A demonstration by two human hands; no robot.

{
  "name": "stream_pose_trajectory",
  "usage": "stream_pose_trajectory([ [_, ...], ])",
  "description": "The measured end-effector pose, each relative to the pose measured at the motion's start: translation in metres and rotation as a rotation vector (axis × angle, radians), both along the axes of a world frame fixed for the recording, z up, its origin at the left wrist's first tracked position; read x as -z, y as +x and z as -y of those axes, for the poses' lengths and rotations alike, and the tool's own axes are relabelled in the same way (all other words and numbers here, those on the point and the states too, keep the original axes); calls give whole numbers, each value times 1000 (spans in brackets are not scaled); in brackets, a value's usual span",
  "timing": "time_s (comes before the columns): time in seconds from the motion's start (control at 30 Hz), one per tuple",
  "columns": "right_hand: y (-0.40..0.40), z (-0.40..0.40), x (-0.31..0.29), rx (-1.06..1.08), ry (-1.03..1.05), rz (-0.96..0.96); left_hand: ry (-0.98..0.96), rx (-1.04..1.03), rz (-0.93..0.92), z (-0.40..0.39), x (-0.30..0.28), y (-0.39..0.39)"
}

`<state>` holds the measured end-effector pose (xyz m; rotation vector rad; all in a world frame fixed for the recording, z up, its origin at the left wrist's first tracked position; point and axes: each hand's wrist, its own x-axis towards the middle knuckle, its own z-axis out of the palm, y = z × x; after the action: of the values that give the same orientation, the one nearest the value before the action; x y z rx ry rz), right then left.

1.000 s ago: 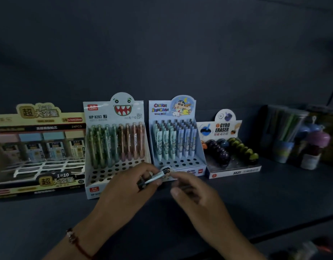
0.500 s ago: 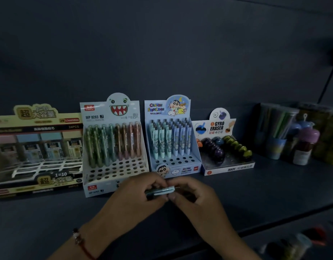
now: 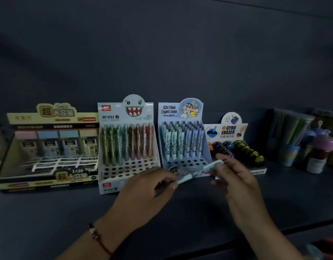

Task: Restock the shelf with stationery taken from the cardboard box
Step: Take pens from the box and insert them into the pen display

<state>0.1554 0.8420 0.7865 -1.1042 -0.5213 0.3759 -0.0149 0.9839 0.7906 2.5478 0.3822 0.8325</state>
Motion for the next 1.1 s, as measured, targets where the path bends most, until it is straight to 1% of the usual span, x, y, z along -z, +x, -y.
stream_pose_trajectory([
  [0.07,12,-3,-15,52,39,33,44,-1,-21,-1,0,0],
  [0.13,23,-8,-31,116,45,112,81,5,-105,-1,1,1],
  [0.23,30,-21,-50,197,-19,323,189,0,-249,-5,6,4],
  [0.3,29,-34,-56,184,-102,489,244,-22,-309,-7,9,7],
  [0.37,26,-48,-55,153,-200,635,274,-39,-332,-9,12,8],
  [0.43,23,-61,-50,107,-286,744,276,-47,-340,-12,16,8],
  [0.5,21,-69,-45,72,-333,812,262,-51,-351,-16,19,7],
  [0.7,19,-79,-59,32,-376,906,206,-36,-375,-18,19,9],
  [0.83,20,-86,-61,-51,-482,962,193,-41,-352,-17,18,10],
  [1.0,22,-97,-54,-24,-467,886,186,-36,-342,-18,18,9],
  [1.1,21,-105,-47,-31,-517,941,184,-36,-344,-17,18,10],
])
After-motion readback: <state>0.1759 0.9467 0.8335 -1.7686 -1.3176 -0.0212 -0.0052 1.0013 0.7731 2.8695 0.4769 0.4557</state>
